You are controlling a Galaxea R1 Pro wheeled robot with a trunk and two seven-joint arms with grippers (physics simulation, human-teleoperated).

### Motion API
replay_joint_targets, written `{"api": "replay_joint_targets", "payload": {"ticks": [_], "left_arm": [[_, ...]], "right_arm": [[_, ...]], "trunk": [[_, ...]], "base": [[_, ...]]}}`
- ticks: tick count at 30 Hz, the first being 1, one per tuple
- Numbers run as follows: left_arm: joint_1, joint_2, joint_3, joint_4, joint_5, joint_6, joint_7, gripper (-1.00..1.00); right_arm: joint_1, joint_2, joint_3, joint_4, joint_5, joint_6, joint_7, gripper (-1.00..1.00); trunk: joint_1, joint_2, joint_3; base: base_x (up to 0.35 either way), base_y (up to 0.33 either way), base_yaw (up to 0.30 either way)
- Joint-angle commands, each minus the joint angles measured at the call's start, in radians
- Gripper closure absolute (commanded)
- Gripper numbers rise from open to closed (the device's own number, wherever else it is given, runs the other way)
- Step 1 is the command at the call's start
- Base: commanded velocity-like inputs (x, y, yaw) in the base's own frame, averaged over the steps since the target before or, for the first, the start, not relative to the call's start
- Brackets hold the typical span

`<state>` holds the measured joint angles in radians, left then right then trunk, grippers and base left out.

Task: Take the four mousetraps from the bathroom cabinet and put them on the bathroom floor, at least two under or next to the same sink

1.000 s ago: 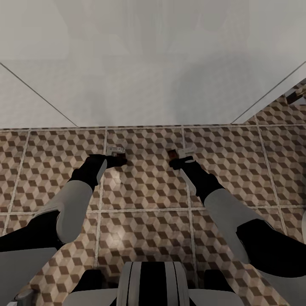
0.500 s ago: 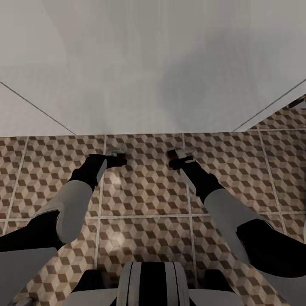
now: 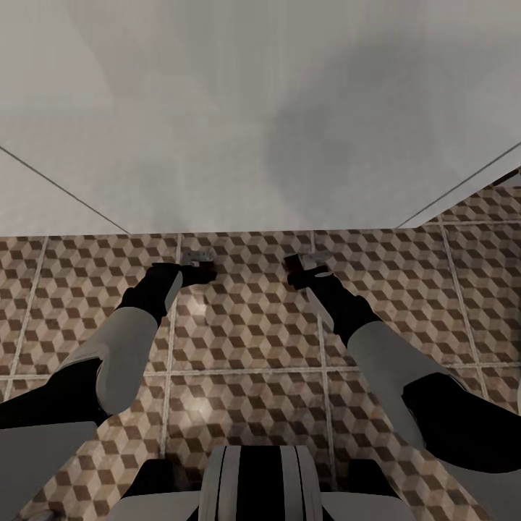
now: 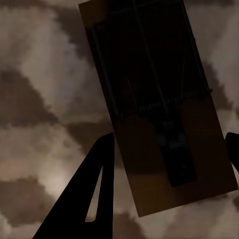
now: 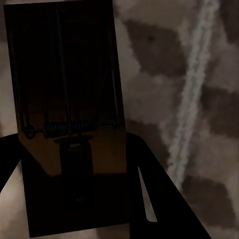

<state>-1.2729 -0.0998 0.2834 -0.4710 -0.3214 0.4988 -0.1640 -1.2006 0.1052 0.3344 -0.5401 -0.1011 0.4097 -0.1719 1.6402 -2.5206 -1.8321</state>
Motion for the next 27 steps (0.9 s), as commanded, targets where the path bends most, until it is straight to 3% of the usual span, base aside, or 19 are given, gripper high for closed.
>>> {"api": "replay_joint_targets", "payload": {"ticks": [1, 27], "left_arm": [[0.000, -0.001, 0.008, -0.002, -0.012, 0.004, -0.010, 1.00], [0.000, -0.003, 0.009, -0.002, -0.008, 0.003, -0.011, 1.00]], "right_arm": [[-0.001, -0.001, 0.007, -0.001, -0.014, 0.004, -0.011, 1.00], [-0.001, 0.006, 0.003, -0.002, -0.022, 0.003, -0.008, 1.00]], "trunk": [[0.000, 0.000, -0.001], [0.000, 0.000, -0.001]], "base": [[0.000, 0.000, 0.000], [0.031, 0.000, 0.000]]}}
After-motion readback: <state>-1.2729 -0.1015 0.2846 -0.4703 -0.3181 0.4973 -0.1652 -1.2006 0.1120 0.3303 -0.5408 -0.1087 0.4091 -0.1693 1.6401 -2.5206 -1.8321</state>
